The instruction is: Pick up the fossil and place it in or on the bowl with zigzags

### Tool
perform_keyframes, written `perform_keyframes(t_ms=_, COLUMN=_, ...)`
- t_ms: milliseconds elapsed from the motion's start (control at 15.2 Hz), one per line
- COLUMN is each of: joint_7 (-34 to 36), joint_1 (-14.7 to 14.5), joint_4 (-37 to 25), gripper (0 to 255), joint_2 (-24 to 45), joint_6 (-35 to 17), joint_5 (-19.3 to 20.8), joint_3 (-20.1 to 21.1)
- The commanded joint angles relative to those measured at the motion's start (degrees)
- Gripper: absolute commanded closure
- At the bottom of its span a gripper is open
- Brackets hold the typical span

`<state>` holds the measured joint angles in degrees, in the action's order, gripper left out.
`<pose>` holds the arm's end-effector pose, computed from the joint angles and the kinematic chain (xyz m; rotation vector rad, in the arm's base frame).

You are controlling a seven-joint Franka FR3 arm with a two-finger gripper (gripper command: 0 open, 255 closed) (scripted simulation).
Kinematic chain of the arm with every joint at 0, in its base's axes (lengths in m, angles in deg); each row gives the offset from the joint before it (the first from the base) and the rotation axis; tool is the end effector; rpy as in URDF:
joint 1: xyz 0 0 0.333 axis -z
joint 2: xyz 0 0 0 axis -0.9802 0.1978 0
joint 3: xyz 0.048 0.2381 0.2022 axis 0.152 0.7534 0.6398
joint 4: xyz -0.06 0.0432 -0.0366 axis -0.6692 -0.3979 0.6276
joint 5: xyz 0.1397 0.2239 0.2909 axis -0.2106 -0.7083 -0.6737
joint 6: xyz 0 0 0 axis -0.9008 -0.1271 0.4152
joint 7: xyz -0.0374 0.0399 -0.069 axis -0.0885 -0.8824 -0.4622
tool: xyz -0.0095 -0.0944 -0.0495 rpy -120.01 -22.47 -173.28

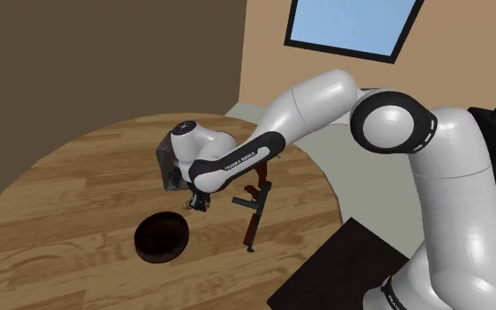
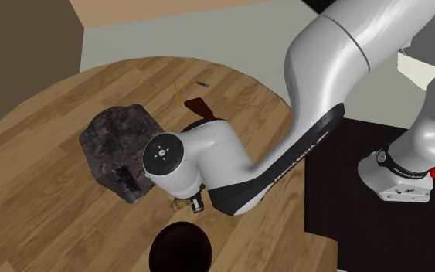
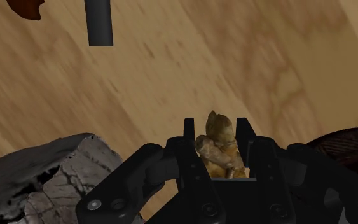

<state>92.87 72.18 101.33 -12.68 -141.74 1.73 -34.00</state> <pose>0.6099 0.2673 0.2273 2.8491 0.8861 -0.1004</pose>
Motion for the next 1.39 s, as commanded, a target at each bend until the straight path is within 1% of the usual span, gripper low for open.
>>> perform_keyframes(t_ms=0, joint_7=-0.31, joint_1=0.1, joint_4=-0.19, gripper=255, joint_2=-0.93, joint_6=1.08, joint_5=-0.48, joint_3=0.35)
perform_keyframes(t_ms=990, joint_7=-3.03, joint_1=1.21, joint_4=-2.03, gripper=255, joint_2=-7.16, joint_6=8.62, joint_5=-3.69, joint_3=2.31)
perform_keyframes(t_ms=1320, joint_7=1.94, joint_1=-4.04, joint_4=-7.06, gripper=255, joint_2=-4.78, joint_6=12.34, joint_5=-3.44, joint_3=3.5)
